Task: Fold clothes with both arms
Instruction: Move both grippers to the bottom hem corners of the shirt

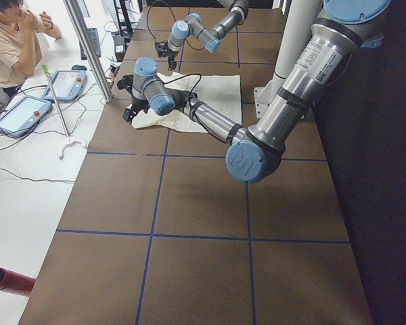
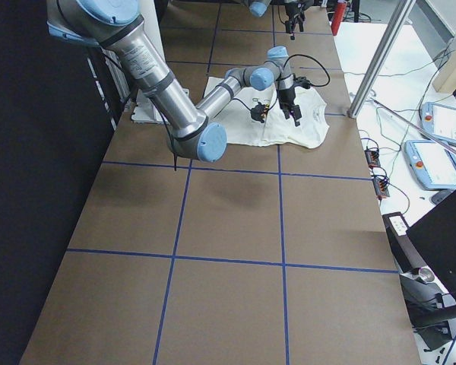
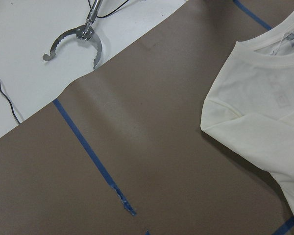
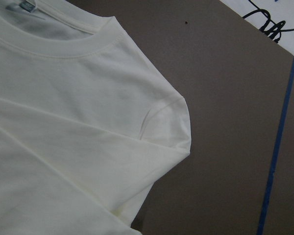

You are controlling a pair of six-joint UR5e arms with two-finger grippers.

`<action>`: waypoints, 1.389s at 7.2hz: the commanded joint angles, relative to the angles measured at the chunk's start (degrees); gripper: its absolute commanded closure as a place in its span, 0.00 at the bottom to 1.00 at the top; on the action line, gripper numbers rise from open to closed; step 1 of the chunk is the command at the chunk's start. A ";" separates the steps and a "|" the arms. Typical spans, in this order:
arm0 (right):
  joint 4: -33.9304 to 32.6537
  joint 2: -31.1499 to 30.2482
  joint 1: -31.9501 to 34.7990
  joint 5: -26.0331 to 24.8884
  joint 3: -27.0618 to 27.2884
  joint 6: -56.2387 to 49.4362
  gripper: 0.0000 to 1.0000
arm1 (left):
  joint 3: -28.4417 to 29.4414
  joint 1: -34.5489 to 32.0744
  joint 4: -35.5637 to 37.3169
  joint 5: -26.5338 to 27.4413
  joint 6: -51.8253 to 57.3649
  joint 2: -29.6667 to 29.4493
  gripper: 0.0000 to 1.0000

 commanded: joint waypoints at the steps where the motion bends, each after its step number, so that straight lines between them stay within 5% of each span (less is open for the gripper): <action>1: 0.45 -9.11 -0.44 8.75 15.27 16.55 0.00 | -14.58 6.04 0.08 0.65 -17.32 8.81 0.00; 3: 0.89 -18.77 -6.57 8.33 29.77 30.82 0.00 | -24.36 16.03 0.08 9.91 -33.42 14.10 0.00; 4: 5.68 -22.65 -10.00 7.63 32.19 40.81 0.00 | -26.40 21.83 0.08 14.15 -40.72 14.90 0.00; 6: 24.80 -34.23 -20.08 -3.73 33.08 54.29 0.00 | -28.09 35.26 0.08 25.29 -53.91 17.53 0.00; 7: 25.58 -36.20 -25.88 -10.94 34.66 60.88 0.01 | -28.53 40.56 0.08 29.18 -60.68 18.85 0.07; 8: 25.33 -36.31 -28.98 -15.97 34.93 63.82 0.01 | -28.36 44.79 0.17 33.14 -67.10 19.48 0.27; 9: 25.24 -36.31 -29.10 -16.28 34.94 63.85 0.00 | -27.57 46.75 0.34 34.83 -69.16 19.57 0.40; 10: 25.15 -36.40 -29.10 -16.37 34.94 63.85 0.00 | -26.70 47.55 1.21 34.93 -69.18 19.66 0.42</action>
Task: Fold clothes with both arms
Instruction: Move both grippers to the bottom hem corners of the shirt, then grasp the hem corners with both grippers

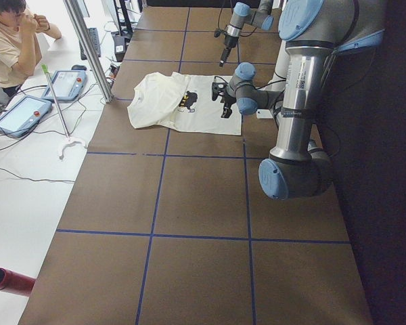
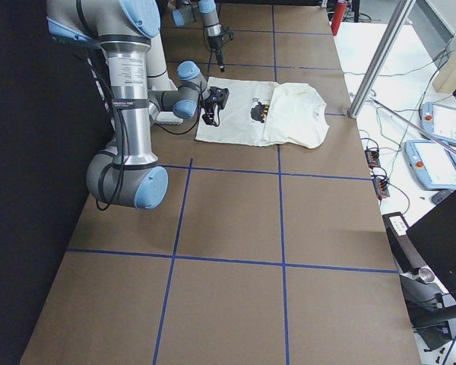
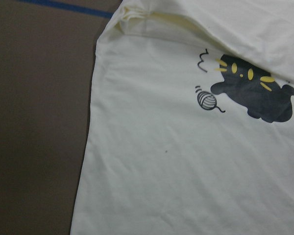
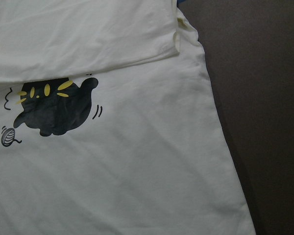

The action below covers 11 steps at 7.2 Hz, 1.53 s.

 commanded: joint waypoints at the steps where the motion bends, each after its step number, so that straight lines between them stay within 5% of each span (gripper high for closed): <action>1: 0.05 -0.69 -0.63 -1.24 0.10 0.73 0.00 | 2.76 2.25 1.19 1.36 -1.73 0.25 0.43; 11: 0.05 -0.70 -0.72 -1.33 -0.16 0.73 0.00 | 4.44 5.15 1.10 1.27 -1.20 3.06 0.47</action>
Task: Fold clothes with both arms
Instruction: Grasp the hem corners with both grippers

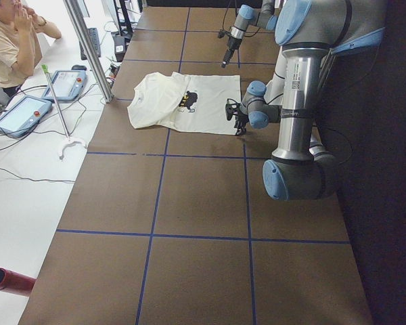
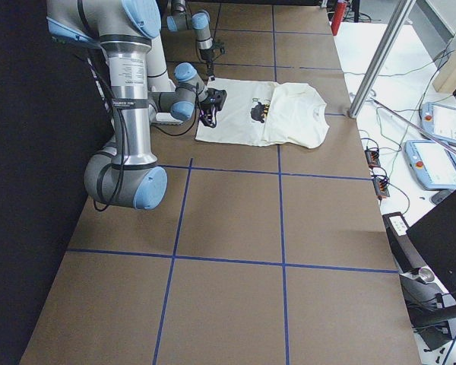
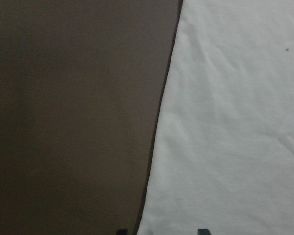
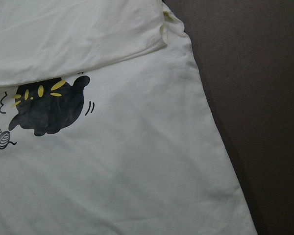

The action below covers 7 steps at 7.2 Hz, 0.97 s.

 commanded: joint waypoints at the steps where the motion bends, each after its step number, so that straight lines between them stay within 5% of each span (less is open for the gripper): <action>1: -0.02 0.01 -0.02 -0.01 -0.14 0.00 0.00 | 0.00 0.09 0.00 0.00 0.00 0.00 0.50; 7: -0.02 0.01 -0.02 -0.01 -0.32 0.00 0.00 | 0.18 0.79 0.18 0.09 0.00 0.09 0.58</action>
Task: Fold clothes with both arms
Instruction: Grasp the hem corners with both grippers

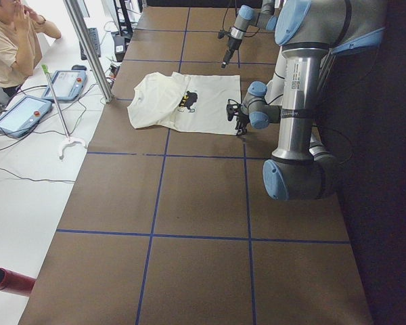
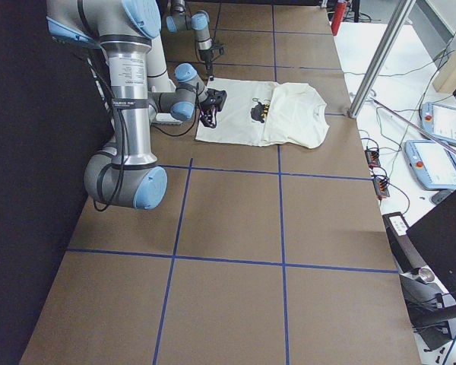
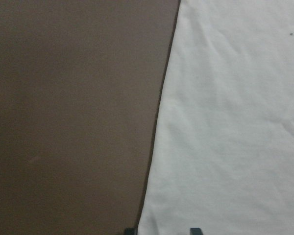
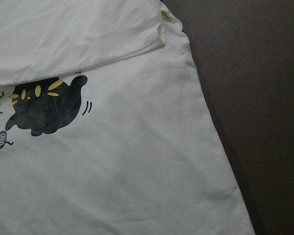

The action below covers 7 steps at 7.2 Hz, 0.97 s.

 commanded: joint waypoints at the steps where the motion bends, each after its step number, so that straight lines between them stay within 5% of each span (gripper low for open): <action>1: 0.08 0.00 0.00 0.00 0.03 0.00 0.00 | 0.00 0.19 0.06 0.00 0.00 0.01 0.60; 4: -0.01 0.00 0.00 0.00 -0.15 0.00 0.00 | 0.00 0.62 0.06 0.00 0.00 -0.17 0.97; 7: -2.36 -0.17 -0.35 0.00 -0.59 0.35 0.02 | -0.43 0.98 0.06 0.09 0.00 -0.69 1.00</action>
